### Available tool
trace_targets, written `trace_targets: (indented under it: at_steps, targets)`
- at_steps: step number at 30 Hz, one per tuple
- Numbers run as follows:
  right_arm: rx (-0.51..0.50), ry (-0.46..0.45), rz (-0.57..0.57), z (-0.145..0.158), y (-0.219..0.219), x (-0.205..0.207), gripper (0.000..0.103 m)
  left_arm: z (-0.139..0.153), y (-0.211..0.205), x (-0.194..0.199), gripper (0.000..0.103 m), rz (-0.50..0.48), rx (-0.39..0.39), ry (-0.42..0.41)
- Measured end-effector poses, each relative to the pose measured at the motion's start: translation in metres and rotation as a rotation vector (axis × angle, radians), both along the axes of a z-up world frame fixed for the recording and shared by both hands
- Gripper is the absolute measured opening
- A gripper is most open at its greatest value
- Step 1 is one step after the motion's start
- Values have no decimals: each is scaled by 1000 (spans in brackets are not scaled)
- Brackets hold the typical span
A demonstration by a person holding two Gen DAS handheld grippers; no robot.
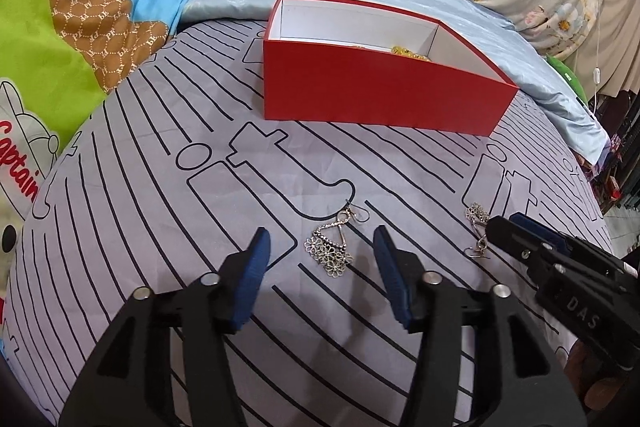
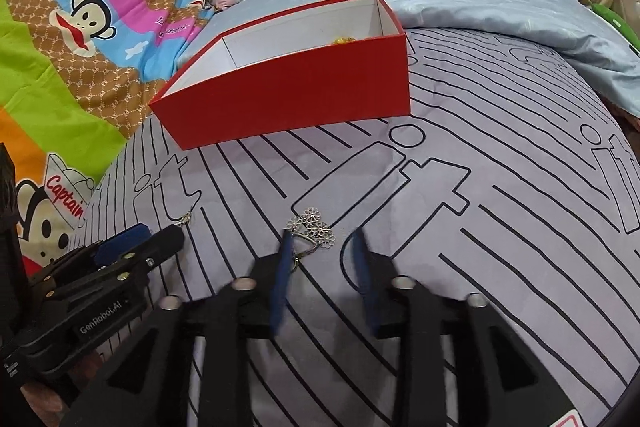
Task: Organize jewelry
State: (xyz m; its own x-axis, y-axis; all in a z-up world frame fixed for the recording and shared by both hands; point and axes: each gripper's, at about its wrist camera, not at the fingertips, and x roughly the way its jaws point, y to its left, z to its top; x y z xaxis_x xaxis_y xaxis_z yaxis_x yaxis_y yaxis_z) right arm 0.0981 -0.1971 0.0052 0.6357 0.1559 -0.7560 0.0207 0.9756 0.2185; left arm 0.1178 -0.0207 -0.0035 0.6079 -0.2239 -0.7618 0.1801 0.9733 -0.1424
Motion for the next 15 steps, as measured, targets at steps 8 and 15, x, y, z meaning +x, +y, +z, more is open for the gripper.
trace_targets:
  at_steps: [8, 15]
  targets:
    - [-69, 2, 28, -3, 14, 10, 34, -2, -12, 3, 44, -18, 52, -16]
    - [-106, 9, 17, -3, 16, 12, 15, -2, -13, 5, 17, -31, 46, -18]
